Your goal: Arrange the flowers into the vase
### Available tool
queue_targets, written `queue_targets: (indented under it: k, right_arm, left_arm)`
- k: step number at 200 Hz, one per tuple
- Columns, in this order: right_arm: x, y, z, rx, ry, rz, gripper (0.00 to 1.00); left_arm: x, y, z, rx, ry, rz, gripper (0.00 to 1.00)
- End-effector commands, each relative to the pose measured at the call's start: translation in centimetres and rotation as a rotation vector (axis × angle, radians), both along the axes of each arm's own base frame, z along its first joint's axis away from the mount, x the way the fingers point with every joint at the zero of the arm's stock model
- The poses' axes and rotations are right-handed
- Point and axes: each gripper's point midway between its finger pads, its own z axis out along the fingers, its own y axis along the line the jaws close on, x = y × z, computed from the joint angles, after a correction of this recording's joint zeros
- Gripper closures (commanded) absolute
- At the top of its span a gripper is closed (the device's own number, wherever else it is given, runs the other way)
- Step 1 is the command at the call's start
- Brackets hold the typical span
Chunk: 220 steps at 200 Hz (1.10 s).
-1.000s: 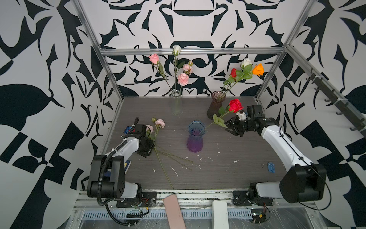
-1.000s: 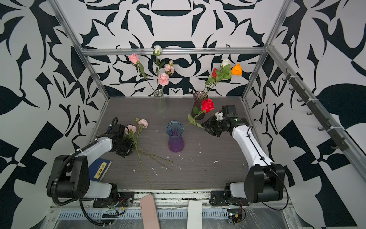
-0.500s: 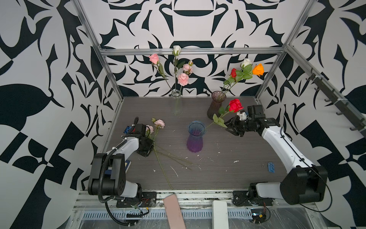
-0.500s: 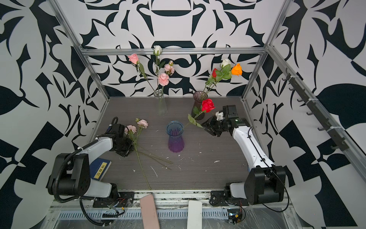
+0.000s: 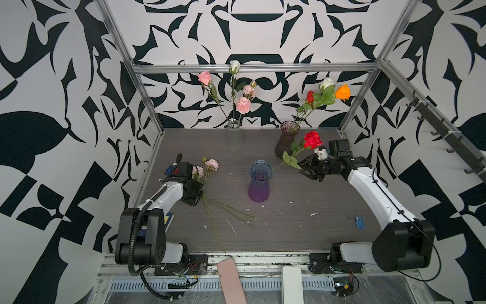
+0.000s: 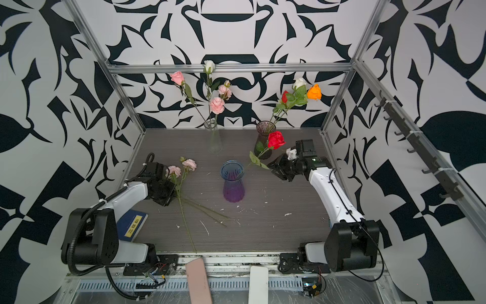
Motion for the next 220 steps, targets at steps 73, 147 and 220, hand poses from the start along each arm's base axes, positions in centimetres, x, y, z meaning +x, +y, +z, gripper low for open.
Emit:
queue_targets:
  k: [73, 147, 220]
  right_arm:
    - [0.4, 0.2, 0.6, 0.012, -0.022, 0.002, 0.61]
    - [0.3, 0.2, 0.7, 0.012, -0.021, 0.002, 0.61]
    - [-0.3, 0.1, 0.0, 0.008, -0.006, -0.002, 0.61]
  left_arm:
    - [5.7, -0.5, 13.3, -0.099, -0.403, 0.086, 1.00]
    - [4.7, -0.7, 12.7, -0.154, -0.396, 0.136, 0.98]
    - [1.7, 0.7, 9.3, -0.154, -0.329, 0.194, 0.62]
